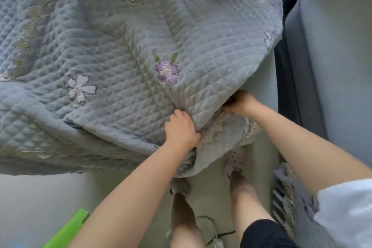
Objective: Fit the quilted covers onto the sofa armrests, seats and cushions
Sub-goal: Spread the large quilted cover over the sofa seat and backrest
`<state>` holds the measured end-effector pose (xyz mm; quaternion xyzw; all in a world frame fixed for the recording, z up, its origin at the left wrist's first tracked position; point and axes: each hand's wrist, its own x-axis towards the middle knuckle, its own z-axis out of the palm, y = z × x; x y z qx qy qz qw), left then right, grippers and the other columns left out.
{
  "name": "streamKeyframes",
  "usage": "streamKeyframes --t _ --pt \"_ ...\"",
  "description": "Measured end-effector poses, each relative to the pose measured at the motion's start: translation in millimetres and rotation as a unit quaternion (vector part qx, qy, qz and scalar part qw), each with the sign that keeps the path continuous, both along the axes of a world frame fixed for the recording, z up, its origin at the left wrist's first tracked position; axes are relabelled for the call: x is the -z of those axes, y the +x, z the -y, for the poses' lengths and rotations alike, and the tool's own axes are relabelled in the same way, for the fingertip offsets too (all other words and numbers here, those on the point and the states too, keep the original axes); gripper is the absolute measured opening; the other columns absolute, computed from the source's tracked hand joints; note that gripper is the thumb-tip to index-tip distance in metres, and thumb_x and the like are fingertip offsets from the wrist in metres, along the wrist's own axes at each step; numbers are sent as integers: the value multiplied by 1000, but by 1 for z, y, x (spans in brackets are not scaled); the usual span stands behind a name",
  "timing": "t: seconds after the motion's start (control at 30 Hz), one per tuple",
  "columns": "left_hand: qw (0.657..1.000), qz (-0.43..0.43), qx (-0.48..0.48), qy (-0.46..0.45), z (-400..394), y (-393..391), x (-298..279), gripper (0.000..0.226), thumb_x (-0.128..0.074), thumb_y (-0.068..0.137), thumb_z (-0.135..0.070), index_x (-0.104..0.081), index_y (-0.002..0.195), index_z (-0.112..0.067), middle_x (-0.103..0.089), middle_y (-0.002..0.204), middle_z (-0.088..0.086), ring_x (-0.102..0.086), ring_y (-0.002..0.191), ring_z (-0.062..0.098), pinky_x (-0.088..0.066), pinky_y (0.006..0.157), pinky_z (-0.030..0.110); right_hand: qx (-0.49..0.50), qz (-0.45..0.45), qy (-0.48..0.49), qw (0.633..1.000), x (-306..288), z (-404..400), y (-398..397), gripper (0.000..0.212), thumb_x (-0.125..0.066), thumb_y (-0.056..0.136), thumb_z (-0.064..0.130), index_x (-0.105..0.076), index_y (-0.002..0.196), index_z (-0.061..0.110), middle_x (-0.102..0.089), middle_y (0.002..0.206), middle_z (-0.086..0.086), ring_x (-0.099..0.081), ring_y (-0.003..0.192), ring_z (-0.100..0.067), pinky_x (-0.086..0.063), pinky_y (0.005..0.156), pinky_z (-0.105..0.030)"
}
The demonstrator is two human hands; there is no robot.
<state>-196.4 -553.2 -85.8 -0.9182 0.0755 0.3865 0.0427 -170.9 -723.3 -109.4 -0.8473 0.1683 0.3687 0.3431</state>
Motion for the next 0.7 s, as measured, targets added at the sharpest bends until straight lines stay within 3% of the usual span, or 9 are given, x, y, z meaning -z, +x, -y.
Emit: streamKeyframes --t 0.1,0.2,0.27,0.33,0.43,0.5,0.6,0.67,0.7 --pt "991 27 -125 -24 12 13 4 26 -39 94 -21 -44 116 -8 -52 120 16 -52 107 35 -40 74 38 -62 29 28 997 -7 32 9 35 -57 85 18 -58 119 13 -60 120 -5 -52 113 -21 -41 86 -23" --pt "970 87 -204 -105 12 35 -11 26 -38 95 -20 -50 114 -7 -58 114 21 -55 104 39 -42 74 38 -105 47 3 993 -27 79 3 4 -58 80 12 -59 83 14 -61 87 -7 -54 84 -21 -41 63 -28" --pt "922 140 -288 -220 28 53 -32 36 -43 90 -30 -53 116 -7 -60 113 23 -59 99 41 -50 79 43 -94 27 -13 995 -36 127 -7 11 -60 79 9 -58 70 14 -60 77 -6 -53 79 -21 -40 60 -24" --pt "848 196 -348 -349 53 79 -55 43 -43 86 -37 -56 112 -6 -63 105 22 -62 91 41 -53 75 46 -39 -28 35 998 -46 175 -25 23 -66 78 8 -61 61 23 -61 70 0 -54 77 -18 -40 56 -14" --pt "788 288 -298 -455 90 116 -84 38 -42 89 -33 -56 106 -2 -55 88 9 -58 89 33 -49 79 34 45 -112 122 985 -54 221 -50 13 -74 70 10 -70 63 20 -65 66 2 -56 68 -14 -42 60 -22" --pt "814 273 -221 -462 101 131 -84 45 -38 87 -41 -57 106 -4 -50 93 10 -59 89 33 -49 89 38 37 -190 112 975 -48 226 -63 9 -74 72 14 -66 69 15 -62 64 -1 -54 59 -12 -40 55 -22" --pt "941 149 -82 -291 109 116 -60 40 -53 89 -25 -50 125 -9 -45 123 20 -55 105 32 -37 95 23 -116 -301 -33 946 -20 209 -80 20 -59 87 30 -56 76 14 -58 69 -2 -50 59 -14 -40 53 -22" --pt "971 64 -48 -225 108 95 -45 46 -54 90 -20 -42 133 -7 -39 135 23 -46 121 32 -34 97 25 -237 -280 -109 924 5 194 -82 15 -52 89 27 -55 87 11 -63 92 -8 -54 76 -19 -48 72 -26" --pt "979 34 -30 -198 108 85 -38 48 -52 91 -21 -39 135 -6 -38 140 21 -41 126 32 -33 98 28 -230 -242 -115 936 14 187 -83 15 -48 90 20 -57 96 9 -62 108 -12 -55 90 -21 -46 82 -27"
